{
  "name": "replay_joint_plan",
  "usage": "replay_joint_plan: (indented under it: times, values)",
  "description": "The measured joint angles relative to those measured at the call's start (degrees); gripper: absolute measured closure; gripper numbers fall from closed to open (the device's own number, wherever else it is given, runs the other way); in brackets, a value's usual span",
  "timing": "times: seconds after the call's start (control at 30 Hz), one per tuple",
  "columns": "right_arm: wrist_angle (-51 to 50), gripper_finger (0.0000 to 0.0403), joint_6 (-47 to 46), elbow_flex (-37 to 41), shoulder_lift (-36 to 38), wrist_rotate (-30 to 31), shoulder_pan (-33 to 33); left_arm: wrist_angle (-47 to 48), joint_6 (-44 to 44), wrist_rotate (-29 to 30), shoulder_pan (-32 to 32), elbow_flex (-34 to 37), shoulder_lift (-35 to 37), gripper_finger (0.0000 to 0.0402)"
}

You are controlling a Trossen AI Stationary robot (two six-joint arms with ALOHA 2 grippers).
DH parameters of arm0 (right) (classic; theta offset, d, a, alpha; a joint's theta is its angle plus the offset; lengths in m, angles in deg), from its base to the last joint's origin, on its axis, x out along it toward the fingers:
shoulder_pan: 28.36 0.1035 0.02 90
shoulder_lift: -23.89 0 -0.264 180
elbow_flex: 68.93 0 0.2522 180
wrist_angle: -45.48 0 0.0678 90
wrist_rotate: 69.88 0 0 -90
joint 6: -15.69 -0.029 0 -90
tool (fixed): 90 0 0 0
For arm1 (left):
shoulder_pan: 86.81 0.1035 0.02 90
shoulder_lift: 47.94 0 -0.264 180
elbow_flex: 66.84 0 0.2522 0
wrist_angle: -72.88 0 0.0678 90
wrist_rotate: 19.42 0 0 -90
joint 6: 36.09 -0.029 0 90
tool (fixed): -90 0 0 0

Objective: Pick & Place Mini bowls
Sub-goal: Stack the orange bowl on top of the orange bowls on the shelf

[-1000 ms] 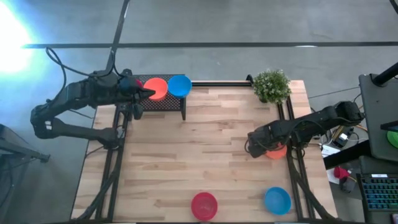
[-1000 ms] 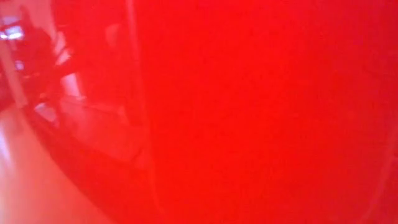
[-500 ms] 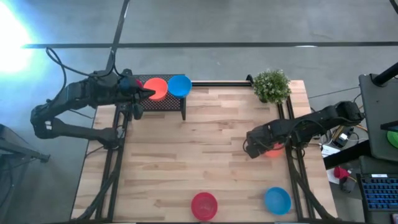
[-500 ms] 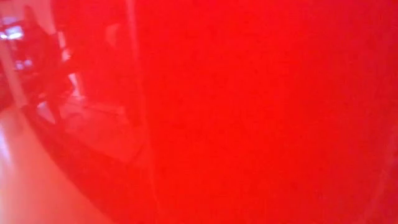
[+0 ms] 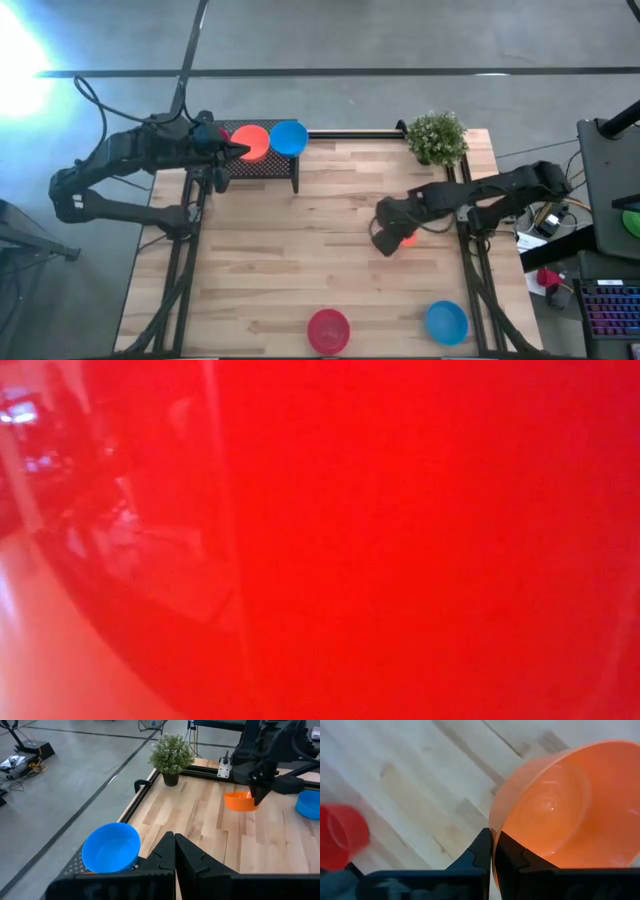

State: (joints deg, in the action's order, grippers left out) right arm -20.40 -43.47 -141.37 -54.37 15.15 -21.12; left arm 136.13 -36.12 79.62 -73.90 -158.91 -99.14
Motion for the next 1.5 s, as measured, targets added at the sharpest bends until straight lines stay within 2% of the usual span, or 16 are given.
replay_joint_plan:
  times: [0.1,0.33,0.43,0.7,0.8,1.03,1.23,1.5]
  values:
    - [-1.43,0.0394,8.51,-6.42,-5.95,-0.02,-0.13,-0.04,-0.24,0.00,0.00,0.00,0.00,0.0402]
    - [-12.75,0.0394,26.56,-25.59,-20.71,-1.03,-1.40,-1.43,-1.44,-0.02,0.00,0.00,0.00,0.0402]
    - [-13.83,0.0394,34.66,-32.54,-25.80,-1.05,-1.38,-1.12,-1.44,-0.02,0.00,0.00,0.00,0.0402]
    - [-15.33,0.0394,55.99,-43.79,-36.69,0.05,-1.76,-1.01,-1.46,-0.45,0.00,0.00,0.00,0.0401]
    - [-15.40,0.0394,62.33,-48.03,-39.05,-2.02,-2.34,-1.01,-1.43,-1.28,0.00,0.00,0.00,0.0402]
    - [-18.08,0.0394,72.64,-57.75,-43.98,-4.05,-4.87,-1.01,-0.26,-2.10,0.00,0.00,0.00,0.0401]
    - [-17.80,0.0394,80.76,-62.18,-49.18,-3.93,-6.77,-1.01,-0.09,-2.57,0.00,0.00,0.00,0.0402]
    - [-19.62,0.0394,83.34,-67.31,-56.45,-3.96,-7.15,-1.03,2.81,-2.77,-0.02,0.00,0.00,0.0402]
